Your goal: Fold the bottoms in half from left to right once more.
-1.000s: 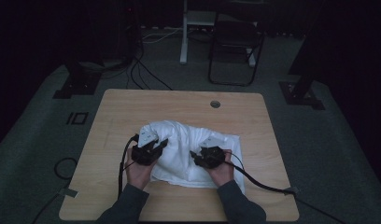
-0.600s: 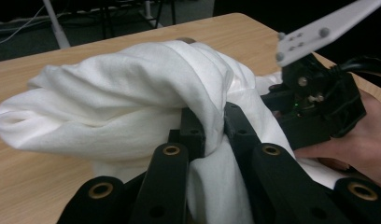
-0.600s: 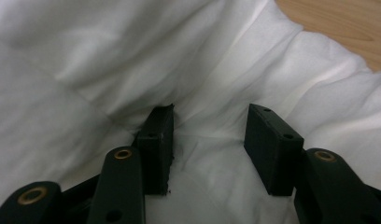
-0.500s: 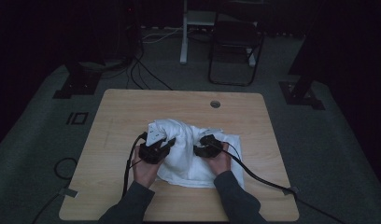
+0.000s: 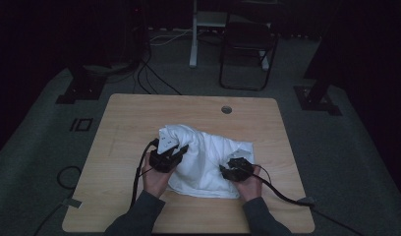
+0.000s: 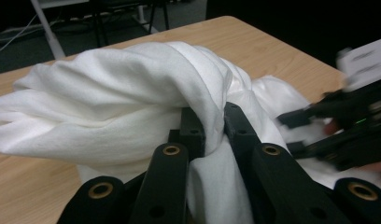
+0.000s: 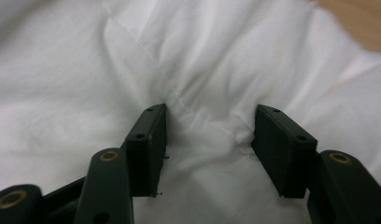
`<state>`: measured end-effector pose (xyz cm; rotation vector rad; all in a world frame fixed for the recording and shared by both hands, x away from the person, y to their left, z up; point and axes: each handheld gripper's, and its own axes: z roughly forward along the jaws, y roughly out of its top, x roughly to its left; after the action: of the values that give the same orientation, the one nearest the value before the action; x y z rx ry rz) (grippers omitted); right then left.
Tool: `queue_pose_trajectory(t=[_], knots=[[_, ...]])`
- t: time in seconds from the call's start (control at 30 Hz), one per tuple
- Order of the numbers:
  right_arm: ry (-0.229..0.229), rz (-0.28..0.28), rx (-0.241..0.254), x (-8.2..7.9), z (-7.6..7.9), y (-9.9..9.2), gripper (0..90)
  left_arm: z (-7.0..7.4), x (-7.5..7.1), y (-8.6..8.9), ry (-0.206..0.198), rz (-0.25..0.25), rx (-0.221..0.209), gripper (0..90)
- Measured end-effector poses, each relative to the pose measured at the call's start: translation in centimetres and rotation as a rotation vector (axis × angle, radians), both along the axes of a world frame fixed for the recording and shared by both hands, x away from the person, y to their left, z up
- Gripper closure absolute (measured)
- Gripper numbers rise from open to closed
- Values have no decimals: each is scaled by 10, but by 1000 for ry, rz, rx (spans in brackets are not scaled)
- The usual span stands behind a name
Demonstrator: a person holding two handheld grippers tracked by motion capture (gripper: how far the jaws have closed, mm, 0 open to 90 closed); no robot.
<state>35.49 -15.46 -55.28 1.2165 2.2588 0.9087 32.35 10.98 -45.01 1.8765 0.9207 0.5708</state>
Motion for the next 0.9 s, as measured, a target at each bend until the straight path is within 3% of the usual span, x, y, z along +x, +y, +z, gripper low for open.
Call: queue_pose_trajectory(t=[0.13,0.3,0.33,0.4,0.5,0.57,0.6,0.67,0.73,0.87,0.9], knots=[[-3,54,43,8,-3,19,455,5,-2,-5,-16,-7,7,813],[-4,143,60,11,-2,45,419,3,0,-6,-14,-5,25,813],[-6,175,94,8,3,45,379,3,0,-5,-13,-4,25,813],[-32,170,153,1,11,31,381,3,0,-3,-16,-2,25,813],[-77,99,154,-8,17,4,382,4,0,-1,-18,1,22,814],[-45,60,126,-7,12,-5,382,5,0,-3,-15,-2,20,814],[-5,40,102,-4,5,-6,392,5,0,-5,-15,-5,19,814],[33,40,99,0,-6,-1,419,7,-1,-10,-19,-19,25,814],[38,41,146,4,-10,7,451,9,-2,-15,-24,-31,29,814],[20,60,116,5,-10,29,468,12,-1,-23,-31,-46,30,814],[19,72,114,5,-10,35,462,13,-1,-32,-37,-64,35,814]])
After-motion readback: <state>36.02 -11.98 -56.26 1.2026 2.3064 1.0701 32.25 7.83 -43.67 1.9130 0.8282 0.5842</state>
